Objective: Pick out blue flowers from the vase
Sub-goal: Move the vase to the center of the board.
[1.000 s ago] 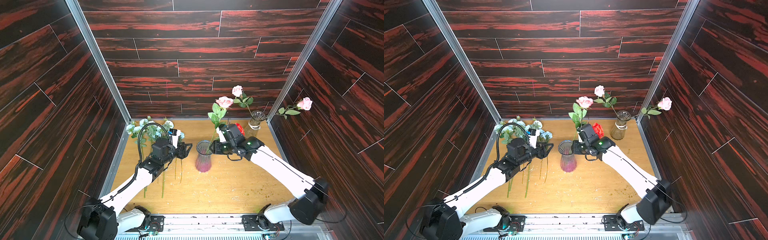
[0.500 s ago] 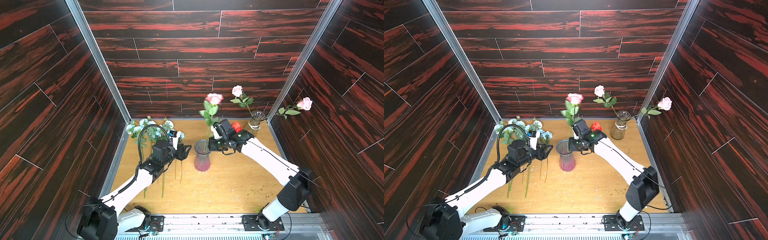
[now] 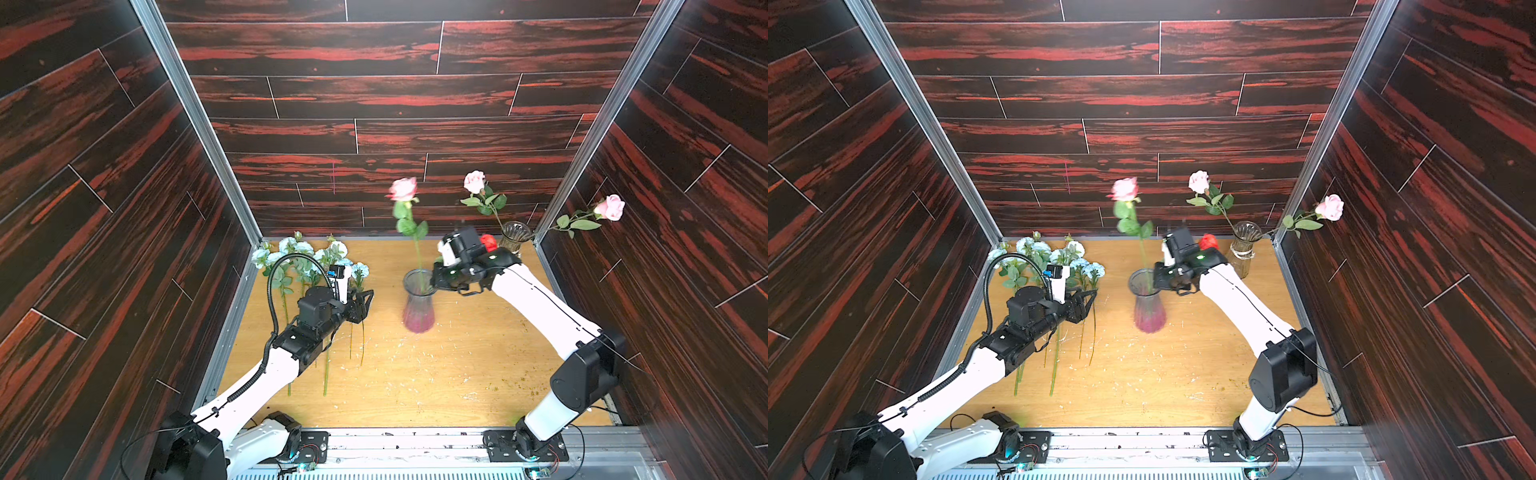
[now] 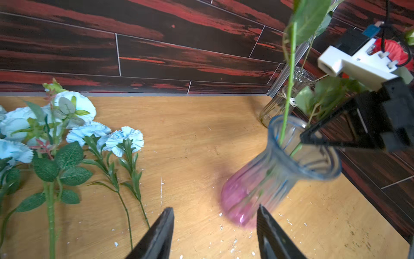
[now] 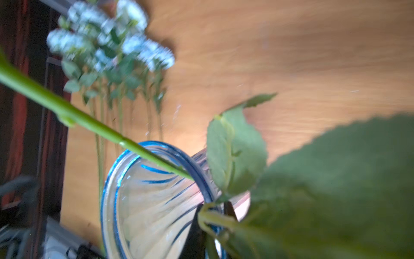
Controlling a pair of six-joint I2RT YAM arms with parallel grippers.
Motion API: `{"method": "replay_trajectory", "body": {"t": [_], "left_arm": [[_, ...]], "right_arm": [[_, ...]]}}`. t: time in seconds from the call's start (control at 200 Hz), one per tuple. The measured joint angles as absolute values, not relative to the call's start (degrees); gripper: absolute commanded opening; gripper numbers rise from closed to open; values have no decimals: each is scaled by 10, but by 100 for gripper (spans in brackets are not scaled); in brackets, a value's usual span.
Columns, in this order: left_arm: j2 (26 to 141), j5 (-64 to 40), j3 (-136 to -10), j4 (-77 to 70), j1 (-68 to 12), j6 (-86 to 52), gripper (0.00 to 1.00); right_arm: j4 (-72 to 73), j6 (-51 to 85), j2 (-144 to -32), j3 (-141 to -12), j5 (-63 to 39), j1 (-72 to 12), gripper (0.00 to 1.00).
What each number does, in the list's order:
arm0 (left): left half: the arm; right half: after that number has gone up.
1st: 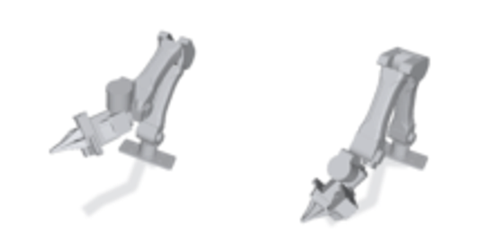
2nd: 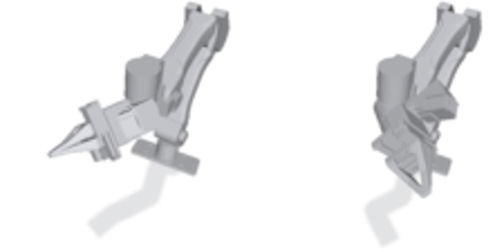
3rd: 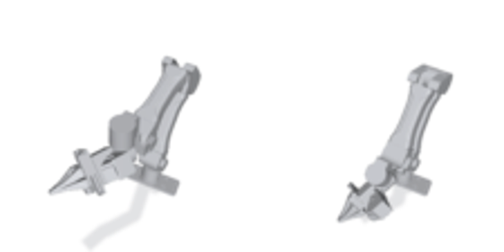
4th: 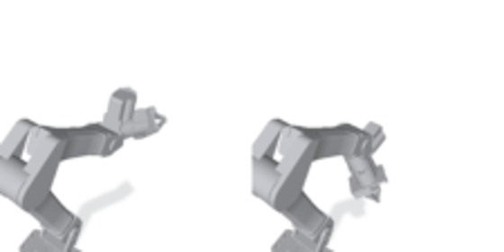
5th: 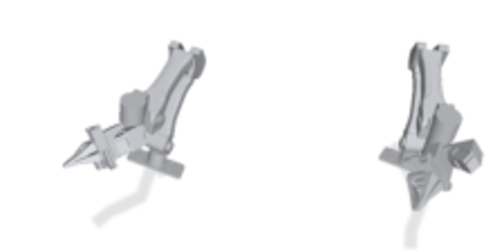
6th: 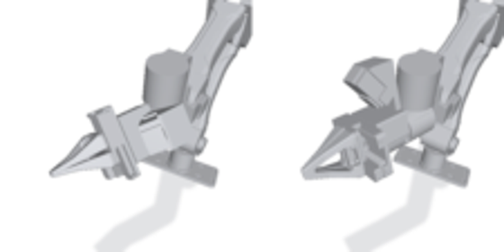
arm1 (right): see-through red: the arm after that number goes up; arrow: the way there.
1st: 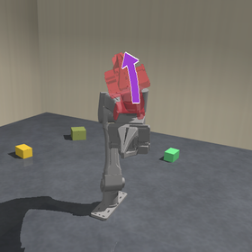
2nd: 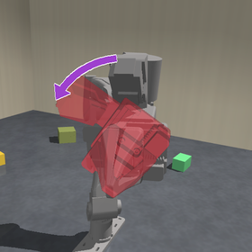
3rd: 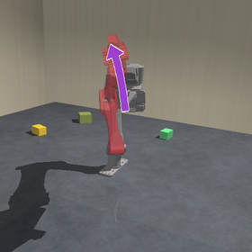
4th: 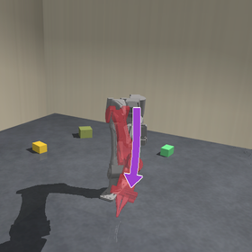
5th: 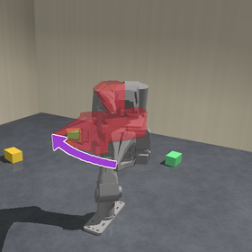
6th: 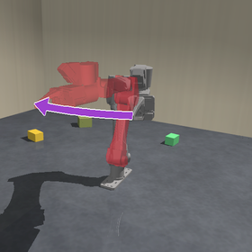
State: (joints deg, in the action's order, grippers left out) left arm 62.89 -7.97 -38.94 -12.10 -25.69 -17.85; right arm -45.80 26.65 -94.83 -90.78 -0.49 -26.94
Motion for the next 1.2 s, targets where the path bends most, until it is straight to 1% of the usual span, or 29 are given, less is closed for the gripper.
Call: {"method": "replay_trajectory", "body": {"t": [0.195, 0.426, 0.556, 0.756, 0.817, 0.972, 1.007, 1.102, 1.202], "left_arm": [[629, -72, -383, -121, -257, -178, 60], [629, -67, -383, -125, -257, -177, 60], [631, -65, -383, -127, -257, -177, 60], [642, -64, -383, -134, -257, -177, 60], [645, -64, -383, -134, -257, -177, 60], [649, -63, -383, -134, -257, -176, 60], [649, -63, -383, -134, -257, -176, 60], [648, -59, -383, -133, -257, -175, 61], [639, -52, -383, -130, -257, -173, 62]], "right_arm": [[-421, 245, -938, -887, -10, -166, 0], [-368, 224, -959, -890, -27, -79, 0], [-338, 220, -998, -917, -51, -55, 0], [-304, 213, -1045, -957, -71, -51, 0], [-299, 211, -1055, -966, -76, -50, 7], [-298, 201, -1066, -980, -82, -48, 29], [-298, 197, -1066, -980, -81, -48, 37], [-300, 188, -1066, -987, -80, -47, 52], [-306, 182, -1059, -988, -80, -47, 62]]}}
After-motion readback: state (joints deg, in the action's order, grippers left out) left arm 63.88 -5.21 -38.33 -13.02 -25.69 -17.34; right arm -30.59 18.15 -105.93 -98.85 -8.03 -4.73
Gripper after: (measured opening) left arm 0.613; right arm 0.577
